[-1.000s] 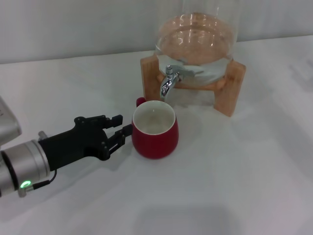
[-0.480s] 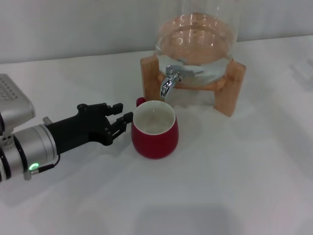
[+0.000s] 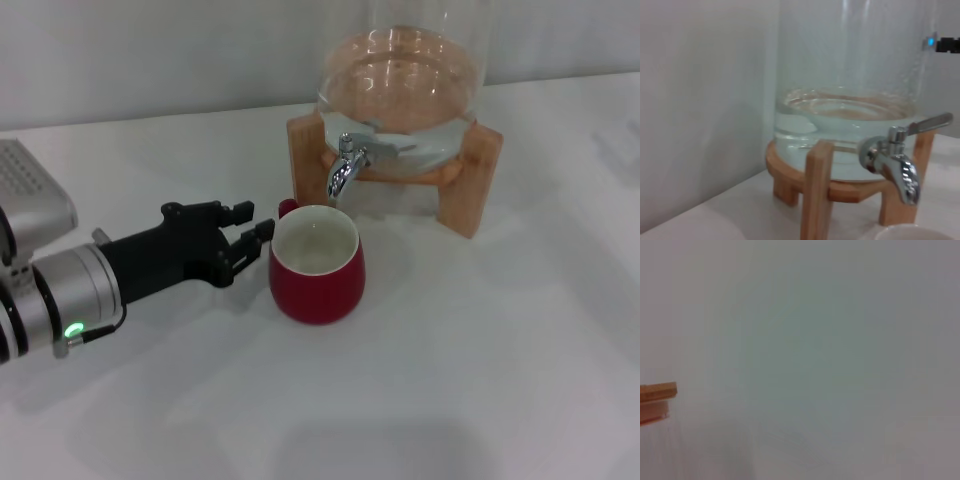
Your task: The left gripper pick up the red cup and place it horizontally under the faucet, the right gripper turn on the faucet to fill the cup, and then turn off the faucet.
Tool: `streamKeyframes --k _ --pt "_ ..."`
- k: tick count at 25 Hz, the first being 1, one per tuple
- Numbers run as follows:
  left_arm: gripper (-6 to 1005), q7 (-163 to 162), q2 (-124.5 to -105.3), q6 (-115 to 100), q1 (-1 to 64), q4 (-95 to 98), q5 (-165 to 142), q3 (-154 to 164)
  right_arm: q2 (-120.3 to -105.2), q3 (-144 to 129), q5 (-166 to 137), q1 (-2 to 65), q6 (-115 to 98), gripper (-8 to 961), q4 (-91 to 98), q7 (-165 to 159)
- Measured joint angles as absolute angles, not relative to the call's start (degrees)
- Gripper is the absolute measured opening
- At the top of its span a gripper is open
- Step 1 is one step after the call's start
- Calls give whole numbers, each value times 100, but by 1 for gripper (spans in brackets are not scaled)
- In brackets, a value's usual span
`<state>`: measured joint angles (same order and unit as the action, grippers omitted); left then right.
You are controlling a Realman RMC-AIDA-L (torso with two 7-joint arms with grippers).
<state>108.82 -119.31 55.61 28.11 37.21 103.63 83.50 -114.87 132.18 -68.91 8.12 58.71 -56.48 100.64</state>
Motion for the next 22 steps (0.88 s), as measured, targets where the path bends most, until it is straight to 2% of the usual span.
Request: streamKeyframes --k 11,22 --pt "340 11547 -11963 6132 1785 4382 10618 8662 -11483 13227 -6891 826 5864 630 -5532 10072" --pt "341 11561 -11935 6003 1819 4363 10722 8887 -11482 13226 -6891 887 5863 630 -5515 10077"
